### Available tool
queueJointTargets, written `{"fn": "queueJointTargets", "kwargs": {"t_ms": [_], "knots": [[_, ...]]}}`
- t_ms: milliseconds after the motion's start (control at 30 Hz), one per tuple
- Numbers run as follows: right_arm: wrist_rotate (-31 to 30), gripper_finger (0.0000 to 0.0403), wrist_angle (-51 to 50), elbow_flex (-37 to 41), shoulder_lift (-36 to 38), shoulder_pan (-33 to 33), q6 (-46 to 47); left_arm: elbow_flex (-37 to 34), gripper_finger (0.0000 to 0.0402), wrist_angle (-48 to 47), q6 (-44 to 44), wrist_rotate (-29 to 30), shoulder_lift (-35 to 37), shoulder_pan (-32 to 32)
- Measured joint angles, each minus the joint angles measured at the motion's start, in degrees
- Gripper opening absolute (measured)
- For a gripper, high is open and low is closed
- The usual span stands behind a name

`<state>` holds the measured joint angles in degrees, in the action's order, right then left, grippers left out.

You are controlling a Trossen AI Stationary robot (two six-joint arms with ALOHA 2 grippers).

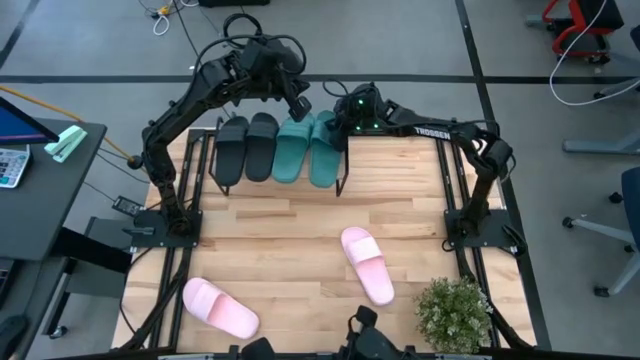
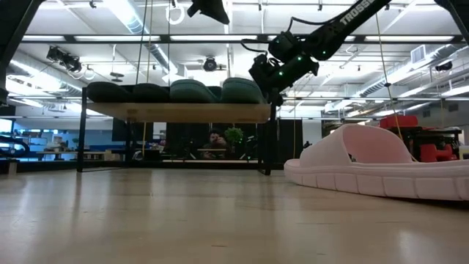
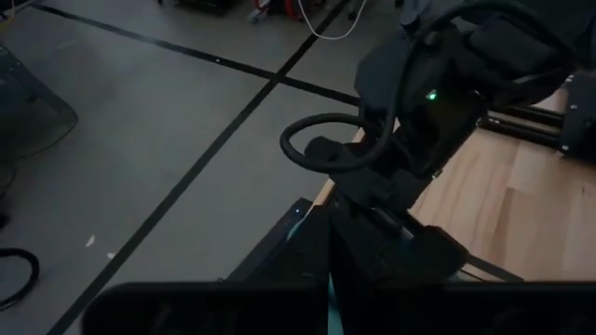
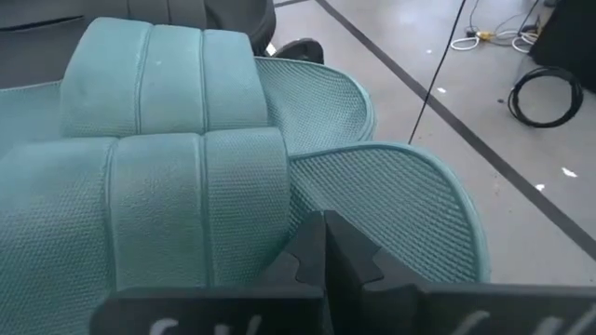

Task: Pick and place slides into the shelf
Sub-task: Put the green slipper on the shelf

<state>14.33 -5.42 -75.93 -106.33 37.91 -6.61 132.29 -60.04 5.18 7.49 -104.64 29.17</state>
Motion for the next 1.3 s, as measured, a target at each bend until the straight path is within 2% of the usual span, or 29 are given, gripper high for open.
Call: {"fn": "queueJointTargets", "kwargs": {"t_ms": [167, 367, 667, 833, 967, 1167, 1300], "knots": [[-1.5, 0.0, -0.6, 0.4, 3.5, -0.1, 0.1, 0.0, 0.0018, -0.4, 0.0, 0.0, 0.0, 0.0], [-4.8, 0.0, -3.9, 0.5, 12.1, -1.4, 0.2, 0.0, 0.0008, -2.3, -1.5, 0.0, 0.0, 0.0], [-5.8, 0.0, -10.1, 0.4, 19.0, -8.9, 0.4, 0.0, 0.0017, -3.2, -3.2, 0.0, 0.0, 0.0], [-6.0, 0.0, -12.9, 0.5, 17.4, -15.6, -0.3, 0.0, 0.0012, -3.3, -3.5, 0.0, 0.0, 0.0], [-9.6, 0.0, -11.1, 0.4, 13.4, -19.1, -1.1, 0.0, 0.0004, -3.4, -4.9, 0.0, 0.0, -0.5], [-15.8, 0.0, -8.4, 0.4, 7.6, -19.7, -0.8, 0.0, 0.0017, -3.8, -4.9, 0.0, 0.0, -1.5], [-16.0, 0.0, -7.9, 0.1, 5.2, -19.0, -0.5, 0.0, 0.0022, -4.8, -4.7, 0.0, 0.0, -1.9]]}}
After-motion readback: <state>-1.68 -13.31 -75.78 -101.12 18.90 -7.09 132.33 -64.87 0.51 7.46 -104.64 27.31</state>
